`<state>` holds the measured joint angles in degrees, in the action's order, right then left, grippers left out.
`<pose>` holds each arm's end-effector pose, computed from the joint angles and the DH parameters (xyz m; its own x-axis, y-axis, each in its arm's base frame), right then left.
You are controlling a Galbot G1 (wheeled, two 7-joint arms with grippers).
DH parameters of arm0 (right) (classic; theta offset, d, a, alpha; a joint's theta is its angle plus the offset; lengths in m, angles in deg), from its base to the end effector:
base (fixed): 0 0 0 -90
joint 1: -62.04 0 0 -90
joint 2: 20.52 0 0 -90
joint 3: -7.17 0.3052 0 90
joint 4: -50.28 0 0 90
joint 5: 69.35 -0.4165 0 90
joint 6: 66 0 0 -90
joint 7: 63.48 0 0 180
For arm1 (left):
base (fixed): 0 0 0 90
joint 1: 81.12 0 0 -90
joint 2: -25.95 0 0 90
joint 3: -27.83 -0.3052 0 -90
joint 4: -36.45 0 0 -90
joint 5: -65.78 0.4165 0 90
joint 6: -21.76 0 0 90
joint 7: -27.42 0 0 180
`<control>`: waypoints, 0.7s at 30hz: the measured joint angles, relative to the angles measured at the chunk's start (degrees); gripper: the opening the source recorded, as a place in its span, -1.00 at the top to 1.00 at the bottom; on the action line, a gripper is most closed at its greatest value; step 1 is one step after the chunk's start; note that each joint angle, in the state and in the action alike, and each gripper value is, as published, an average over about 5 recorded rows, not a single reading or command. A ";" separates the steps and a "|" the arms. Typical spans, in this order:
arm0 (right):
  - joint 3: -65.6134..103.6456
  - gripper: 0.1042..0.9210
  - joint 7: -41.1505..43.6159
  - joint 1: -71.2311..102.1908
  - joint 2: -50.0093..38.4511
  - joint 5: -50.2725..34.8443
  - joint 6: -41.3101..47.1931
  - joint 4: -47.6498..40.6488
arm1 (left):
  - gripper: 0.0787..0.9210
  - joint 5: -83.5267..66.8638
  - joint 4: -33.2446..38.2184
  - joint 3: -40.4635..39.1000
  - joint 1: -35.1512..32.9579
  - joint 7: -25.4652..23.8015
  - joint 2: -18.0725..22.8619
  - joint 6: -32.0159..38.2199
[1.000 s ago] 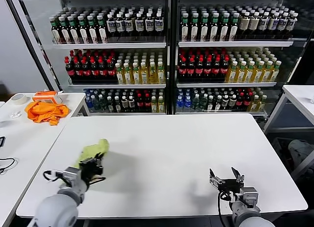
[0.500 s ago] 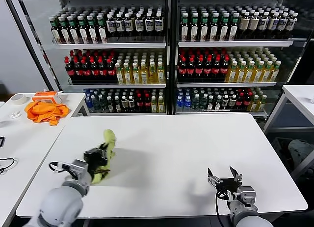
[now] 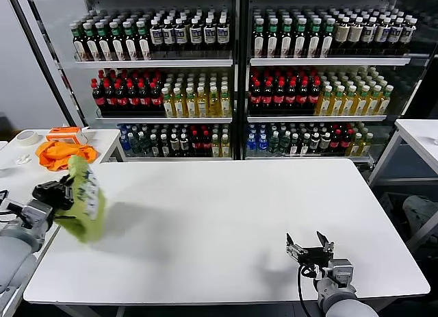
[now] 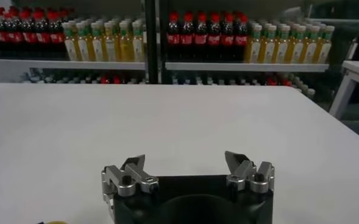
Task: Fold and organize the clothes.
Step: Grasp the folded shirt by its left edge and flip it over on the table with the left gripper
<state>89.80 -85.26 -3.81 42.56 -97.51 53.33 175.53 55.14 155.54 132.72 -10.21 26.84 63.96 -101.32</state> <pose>0.2761 0.0096 -0.2088 -0.9082 -0.0127 0.4183 -0.0297 0.9990 -0.0341 0.3358 0.1385 -0.1052 -0.9590 -0.1382 0.2475 0.0712 0.7277 0.6822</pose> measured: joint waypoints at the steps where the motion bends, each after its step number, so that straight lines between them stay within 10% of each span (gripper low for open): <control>1: 0.05 -0.76 -0.01 0.08 -0.04 0.01 0.01 0.02 | 0.96 1.26 0.34 -0.31 -0.36 -0.39 0.41 0.09; 21: 0.95 -0.76 -0.39 0.56 0.53 0.37 0.57 1.18 | 0.96 10.58 1.50 -24.65 4.10 0.39 16.78 0.06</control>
<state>90.76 -85.64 -3.25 43.09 -97.14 53.90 176.71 65.73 157.04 108.06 -6.10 27.24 80.74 -101.26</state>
